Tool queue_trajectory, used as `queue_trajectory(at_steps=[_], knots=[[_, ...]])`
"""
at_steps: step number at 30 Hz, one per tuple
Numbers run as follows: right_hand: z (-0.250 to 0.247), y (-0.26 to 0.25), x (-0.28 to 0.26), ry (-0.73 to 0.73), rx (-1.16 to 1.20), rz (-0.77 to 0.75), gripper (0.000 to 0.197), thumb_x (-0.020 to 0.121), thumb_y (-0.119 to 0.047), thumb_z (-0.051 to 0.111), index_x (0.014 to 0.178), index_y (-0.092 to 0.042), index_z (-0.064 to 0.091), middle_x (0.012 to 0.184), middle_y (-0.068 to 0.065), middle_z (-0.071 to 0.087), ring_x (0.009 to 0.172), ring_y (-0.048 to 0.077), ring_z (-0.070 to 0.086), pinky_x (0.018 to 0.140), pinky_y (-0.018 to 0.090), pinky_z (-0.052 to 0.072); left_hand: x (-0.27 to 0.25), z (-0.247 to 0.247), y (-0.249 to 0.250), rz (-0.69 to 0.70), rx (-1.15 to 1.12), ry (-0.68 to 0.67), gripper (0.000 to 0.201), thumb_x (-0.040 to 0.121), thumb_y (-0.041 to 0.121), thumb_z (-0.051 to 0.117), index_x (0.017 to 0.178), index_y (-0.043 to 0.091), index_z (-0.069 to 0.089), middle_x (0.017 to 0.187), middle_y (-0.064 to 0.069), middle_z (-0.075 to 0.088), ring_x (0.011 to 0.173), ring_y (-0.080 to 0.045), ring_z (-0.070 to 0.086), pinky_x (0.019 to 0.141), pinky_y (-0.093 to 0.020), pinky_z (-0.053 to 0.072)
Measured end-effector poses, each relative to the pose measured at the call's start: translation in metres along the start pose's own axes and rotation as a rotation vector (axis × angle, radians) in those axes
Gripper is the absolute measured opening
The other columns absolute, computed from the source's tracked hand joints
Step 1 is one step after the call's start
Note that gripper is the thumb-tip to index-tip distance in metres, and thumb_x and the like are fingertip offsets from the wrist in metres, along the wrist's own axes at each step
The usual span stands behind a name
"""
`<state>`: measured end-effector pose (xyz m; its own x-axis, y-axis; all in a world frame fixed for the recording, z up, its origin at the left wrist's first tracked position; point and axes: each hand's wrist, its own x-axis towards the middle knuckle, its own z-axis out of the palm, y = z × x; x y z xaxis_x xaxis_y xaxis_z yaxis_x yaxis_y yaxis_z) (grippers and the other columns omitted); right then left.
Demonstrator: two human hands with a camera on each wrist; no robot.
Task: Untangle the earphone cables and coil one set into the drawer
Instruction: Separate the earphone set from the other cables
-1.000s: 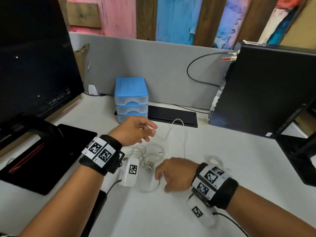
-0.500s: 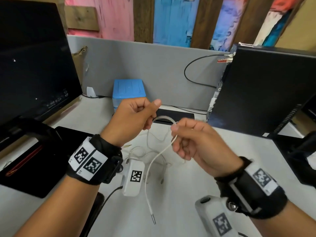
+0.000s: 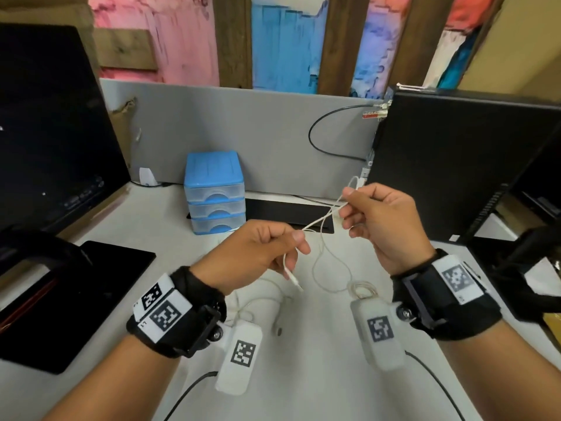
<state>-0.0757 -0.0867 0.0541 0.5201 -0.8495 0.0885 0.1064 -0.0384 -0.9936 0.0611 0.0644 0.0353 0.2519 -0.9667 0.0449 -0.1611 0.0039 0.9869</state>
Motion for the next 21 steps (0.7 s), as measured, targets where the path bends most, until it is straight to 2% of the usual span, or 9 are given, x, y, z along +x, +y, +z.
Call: queue_trajectory(at_steps=[3,6,8,10,12,14,15,18,21], knots=[[-0.012,0.01,0.016,0.089,-0.205,0.025,0.027,0.085,-0.026,0.075,0.072,-0.007,0.061,0.059,0.008,0.061,0.047,0.015,0.05,0.047,0.024,0.043,0.002,-0.001,-0.003,-0.059,-0.005,0.022,0.028,0.098,0.021,0.05,0.089,0.002,0.069,0.062,-0.002,0.062,0.055,-0.012,0.057,0.064,-0.025,0.052],[-0.013,0.016,0.008,0.174,-0.453,-0.203,0.032,0.077,-0.033,0.081,0.074,-0.006,0.063,0.067,0.011,0.063,0.057,0.012,0.053,0.061,0.027,0.049,0.001,0.002,-0.001,-0.114,-0.022,0.053,0.032,0.089,0.033,0.06,0.087,0.003,0.072,0.067,-0.004,0.068,0.052,-0.016,0.062,0.062,-0.029,0.055],[-0.006,0.015,-0.012,0.027,-0.538,-0.401,0.014,0.084,-0.025,0.075,0.093,-0.017,0.068,0.088,-0.003,0.069,0.082,0.003,0.063,0.077,0.021,0.051,-0.001,0.006,0.002,-0.131,-0.028,0.076,0.037,0.079,0.042,0.064,0.082,0.006,0.074,0.071,-0.006,0.073,0.051,-0.019,0.066,0.058,-0.028,0.056],[0.0,0.018,-0.029,-0.246,-0.518,-0.453,0.019,0.092,-0.016,0.066,0.11,-0.018,0.069,0.107,-0.01,0.07,0.105,0.002,0.063,0.089,0.016,0.048,-0.003,0.012,0.005,-0.13,-0.063,0.087,0.037,0.075,0.044,0.065,0.078,0.007,0.073,0.069,-0.006,0.072,0.053,-0.02,0.068,0.058,-0.028,0.056],[0.002,0.023,-0.04,-0.402,-0.342,-0.393,0.015,0.094,-0.009,0.062,0.106,-0.009,0.072,0.097,-0.001,0.074,0.092,0.009,0.069,0.082,0.024,0.053,-0.005,0.016,0.009,-0.106,-0.123,0.094,0.035,0.075,0.043,0.064,0.077,0.008,0.072,0.065,-0.004,0.069,0.053,-0.018,0.067,0.056,-0.026,0.056],[0.003,0.026,-0.044,-0.392,-0.13,-0.322,0.013,0.093,-0.004,0.061,0.097,0.0,0.073,0.077,0.01,0.072,0.066,0.016,0.065,0.064,0.026,0.053,-0.006,0.018,0.011,-0.076,-0.18,0.109,0.035,0.077,0.042,0.061,0.077,0.008,0.071,0.064,-0.003,0.067,0.052,-0.016,0.064,0.054,-0.024,0.052],[0.002,0.028,-0.044,-0.35,-0.075,-0.296,0.013,0.092,-0.003,0.062,0.095,0.001,0.073,0.069,0.007,0.069,0.058,0.014,0.06,0.058,0.024,0.05,-0.006,0.018,0.012,-0.065,-0.213,0.112,0.034,0.079,0.04,0.059,0.078,0.008,0.071,0.065,-0.003,0.066,0.052,-0.015,0.062,0.053,-0.023,0.051],[0.002,0.03,-0.042,-0.25,-0.021,-0.298,0.012,0.09,-0.006,0.065,0.093,-0.005,0.076,0.065,-0.002,0.069,0.055,0.008,0.055,0.048,0.023,0.046,-0.007,0.02,0.011,-0.004,-0.301,0.051,0.031,0.089,0.03,0.057,0.094,0.004,0.072,0.076,-0.003,0.067,0.065,-0.013,0.061,0.06,-0.021,0.05],[0.005,0.035,-0.039,-0.204,-0.053,-0.323,0.012,0.088,-0.014,0.067,0.089,-0.017,0.078,0.069,-0.008,0.072,0.059,0.005,0.056,0.051,0.016,0.043,-0.008,0.021,0.009,0.07,-0.32,0.042,0.031,0.09,0.027,0.059,0.103,0.002,0.072,0.082,-0.001,0.067,0.073,-0.012,0.057,0.067,-0.022,0.049]])
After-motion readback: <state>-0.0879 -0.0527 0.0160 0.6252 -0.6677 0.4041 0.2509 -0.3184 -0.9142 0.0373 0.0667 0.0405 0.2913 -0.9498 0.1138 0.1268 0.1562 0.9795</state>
